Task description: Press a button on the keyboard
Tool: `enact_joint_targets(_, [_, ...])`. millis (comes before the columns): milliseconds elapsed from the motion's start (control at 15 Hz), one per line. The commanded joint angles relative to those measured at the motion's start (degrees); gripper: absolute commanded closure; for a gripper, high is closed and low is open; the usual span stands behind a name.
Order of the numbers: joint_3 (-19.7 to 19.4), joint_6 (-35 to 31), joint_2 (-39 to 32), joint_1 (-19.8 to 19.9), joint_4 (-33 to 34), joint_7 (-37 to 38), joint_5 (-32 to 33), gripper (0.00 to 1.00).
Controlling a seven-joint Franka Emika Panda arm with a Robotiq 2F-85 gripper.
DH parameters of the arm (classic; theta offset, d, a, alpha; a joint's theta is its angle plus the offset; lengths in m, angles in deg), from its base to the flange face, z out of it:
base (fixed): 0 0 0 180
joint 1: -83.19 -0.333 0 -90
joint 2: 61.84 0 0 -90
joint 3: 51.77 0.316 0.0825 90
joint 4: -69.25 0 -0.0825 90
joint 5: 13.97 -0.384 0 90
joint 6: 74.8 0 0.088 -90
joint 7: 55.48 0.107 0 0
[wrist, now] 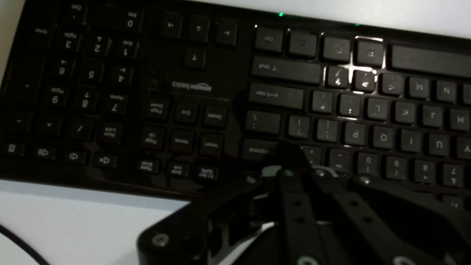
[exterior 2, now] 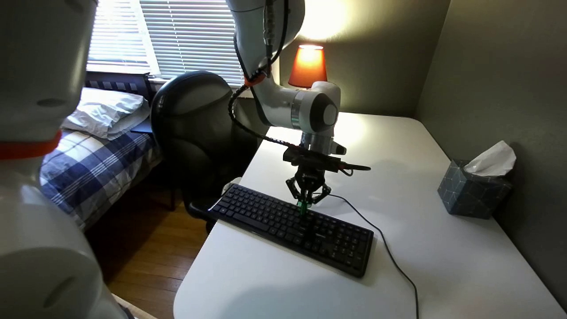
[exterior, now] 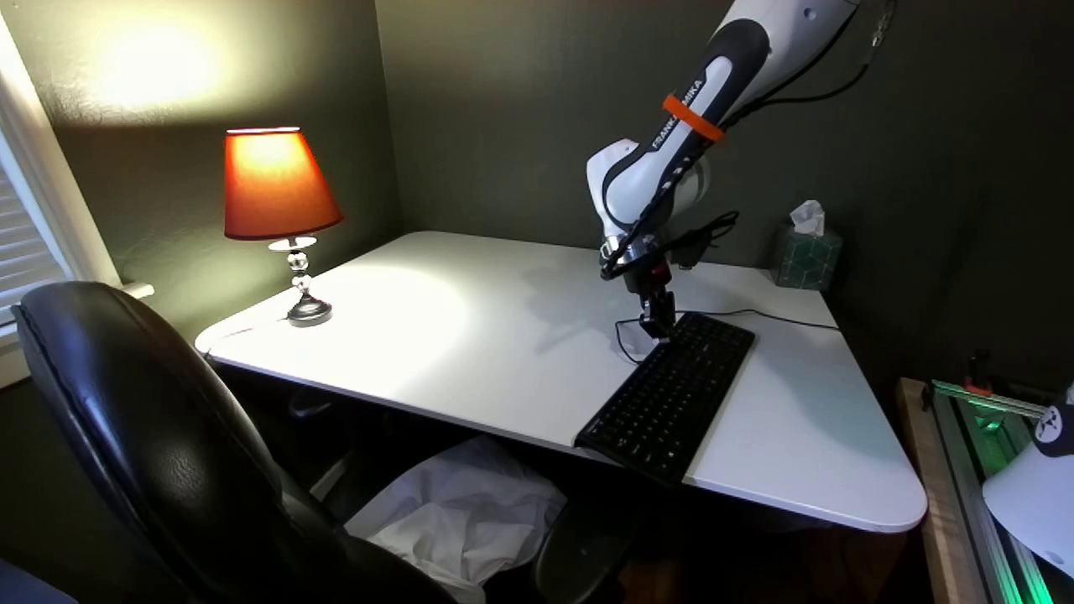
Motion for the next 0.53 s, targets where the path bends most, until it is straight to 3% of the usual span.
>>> enact_joint_targets(0, [0.91, 1.44, -0.6, 0.91, 1.19, -1.29, -1.55, 1.0])
enact_joint_targets(467, [1.04, 1.14, -0.34, 0.99, 0.97, -1.4, -1.94, 1.0])
